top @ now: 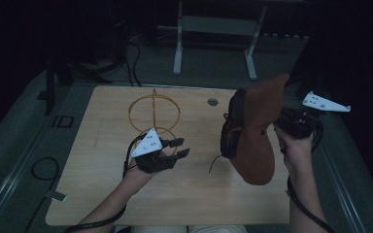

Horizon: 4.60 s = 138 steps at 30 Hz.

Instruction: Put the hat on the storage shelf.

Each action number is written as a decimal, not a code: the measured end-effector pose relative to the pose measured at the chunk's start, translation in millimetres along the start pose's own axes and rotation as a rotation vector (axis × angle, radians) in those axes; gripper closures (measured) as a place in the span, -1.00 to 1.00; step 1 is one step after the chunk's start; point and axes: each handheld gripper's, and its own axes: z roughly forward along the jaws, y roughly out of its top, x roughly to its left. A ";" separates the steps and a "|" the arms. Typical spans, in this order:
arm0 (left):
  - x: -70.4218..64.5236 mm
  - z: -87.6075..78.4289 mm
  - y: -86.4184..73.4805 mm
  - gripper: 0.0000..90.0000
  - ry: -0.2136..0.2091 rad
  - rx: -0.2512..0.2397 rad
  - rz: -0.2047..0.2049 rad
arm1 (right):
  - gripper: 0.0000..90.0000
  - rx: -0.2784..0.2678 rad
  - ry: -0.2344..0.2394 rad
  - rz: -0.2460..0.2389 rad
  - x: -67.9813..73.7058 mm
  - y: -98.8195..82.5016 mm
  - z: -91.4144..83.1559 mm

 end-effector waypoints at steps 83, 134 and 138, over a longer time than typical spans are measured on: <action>19.0 -160.6 -162.3 -0.95 0.601 0.138 -0.351 | -0.14 0.397 0.143 -0.117 97.5 25.1 299.6; 20.5 -158.3 -165.4 -0.95 0.600 0.149 -0.356 | -0.70 0.386 0.145 -0.293 104.6 0.5 230.9; 20.6 -158.0 -165.5 -0.95 0.596 0.149 -0.356 | -0.70 0.391 0.140 -0.285 94.8 -12.3 217.3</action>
